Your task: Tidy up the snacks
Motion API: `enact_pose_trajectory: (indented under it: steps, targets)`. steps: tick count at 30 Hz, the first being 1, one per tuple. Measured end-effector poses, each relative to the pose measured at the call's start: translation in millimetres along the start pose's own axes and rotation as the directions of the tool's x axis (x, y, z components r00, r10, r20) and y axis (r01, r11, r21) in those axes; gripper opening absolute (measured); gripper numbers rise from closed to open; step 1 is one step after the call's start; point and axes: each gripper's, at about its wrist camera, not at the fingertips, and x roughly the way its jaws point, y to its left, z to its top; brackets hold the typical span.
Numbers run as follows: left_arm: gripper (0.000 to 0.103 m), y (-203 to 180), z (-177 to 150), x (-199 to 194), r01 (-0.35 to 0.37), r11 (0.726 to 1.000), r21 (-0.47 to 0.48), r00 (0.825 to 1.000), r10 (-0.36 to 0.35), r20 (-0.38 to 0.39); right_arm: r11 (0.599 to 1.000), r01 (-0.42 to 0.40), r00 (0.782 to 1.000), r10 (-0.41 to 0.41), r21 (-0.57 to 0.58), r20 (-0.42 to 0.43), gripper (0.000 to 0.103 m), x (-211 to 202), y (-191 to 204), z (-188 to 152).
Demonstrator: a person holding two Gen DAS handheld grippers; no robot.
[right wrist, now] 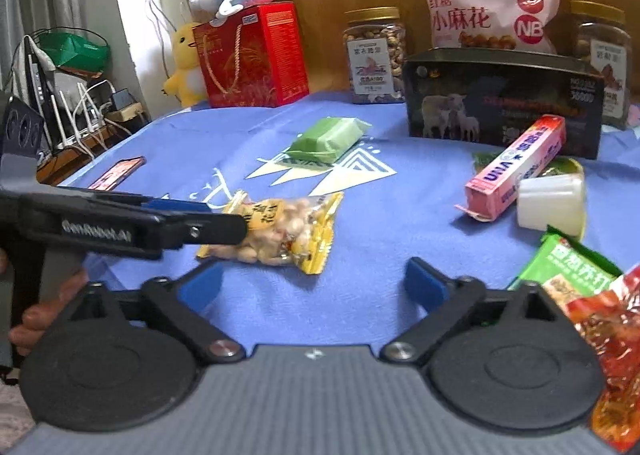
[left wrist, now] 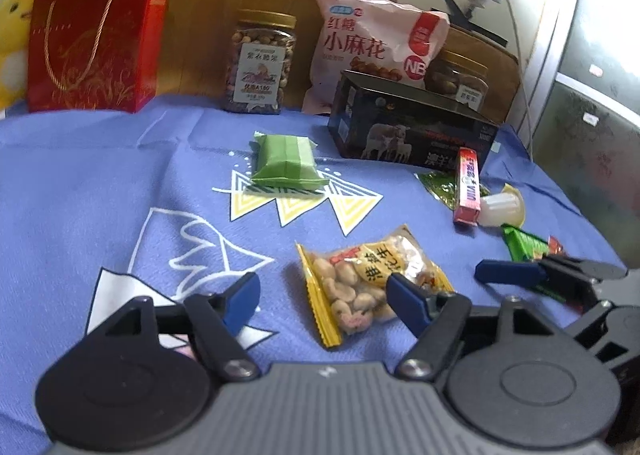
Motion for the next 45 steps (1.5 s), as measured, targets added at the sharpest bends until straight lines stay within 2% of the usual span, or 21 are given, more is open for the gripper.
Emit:
enact_pose_trajectory:
  steps: [8,11,14,20,22,26,28,32,35,39,40,41,42,44,45]
  targets:
    - [0.087,10.0,-1.0,-2.2,0.088,0.995,-0.038,0.996,-0.088,0.005,0.996,0.051,0.998,-0.054,-0.077,-0.029,0.103,8.8,6.8,3.5]
    - [0.102,5.8,-2.0,-0.5,0.104,0.994,-0.013,0.995,-0.104,-0.007,0.987,0.088,0.994,-0.096,-0.136,-0.048,0.103,14.5,13.7,3.3]
    - [0.103,-3.8,-4.4,0.8,0.073,0.996,0.050,0.997,-0.072,-0.023,0.983,0.103,0.992,-0.112,-0.153,-0.053,0.103,17.8,14.6,3.5]
    - [0.103,0.8,-6.5,-2.6,0.087,0.995,0.047,0.996,-0.086,-0.013,0.982,0.107,0.992,-0.117,-0.154,-0.052,0.103,18.8,13.7,2.7]
    - [0.103,1.3,-7.8,-7.0,0.069,0.997,0.046,0.998,-0.069,0.012,0.983,0.107,0.992,-0.115,-0.151,-0.051,0.103,18.7,14.0,2.6]
    - [0.103,2.9,-11.8,-23.5,0.027,0.999,0.034,0.993,-0.030,0.116,0.983,0.117,0.992,-0.124,-0.143,-0.040,0.103,18.0,15.2,2.4]
    - [0.103,3.9,-9.6,-25.4,0.014,0.999,0.036,0.992,-0.018,0.125,0.981,0.129,0.991,-0.135,-0.145,-0.028,0.103,17.3,15.3,3.3]
    - [0.100,11.4,-4.5,-17.5,0.025,1.000,-0.018,0.997,-0.024,0.072,0.978,0.155,0.988,-0.155,-0.138,0.008,0.103,14.5,13.6,6.9]
    - [0.097,17.1,-1.4,-7.7,0.056,0.996,-0.069,0.998,-0.055,0.018,0.982,0.145,0.989,-0.149,-0.119,-0.022,0.103,20.0,10.7,7.9]
    - [0.092,10.1,-0.4,-1.6,0.076,0.995,-0.061,0.997,-0.076,0.007,0.984,0.116,0.992,-0.122,-0.133,-0.039,0.093,26.0,16.4,9.3]
    - [0.084,6.3,-0.4,-0.6,0.079,0.996,-0.048,0.997,-0.079,0.004,0.984,0.105,0.993,-0.112,-0.147,-0.041,0.089,27.3,19.1,9.0]
    - [0.078,2.1,-0.3,1.0,0.098,0.995,-0.034,0.995,-0.098,-0.006,0.981,0.095,0.994,-0.104,-0.171,-0.041,0.078,28.2,23.9,8.1]
    - [0.074,-2.8,-0.4,2.4,0.107,0.994,-0.021,0.994,-0.108,-0.013,0.977,0.078,0.996,-0.087,-0.198,-0.037,0.062,28.2,29.4,7.0]
    - [0.066,-10.3,0.8,2.7,0.125,0.992,-0.003,0.992,-0.125,-0.011,0.972,0.050,0.998,-0.059,-0.228,-0.035,0.054,27.3,37.6,5.6]
    - [0.066,-14.0,2.5,3.3,0.112,0.994,0.004,0.994,-0.112,-0.013,0.971,0.044,0.998,-0.053,-0.237,-0.031,0.049,26.6,39.0,5.1]
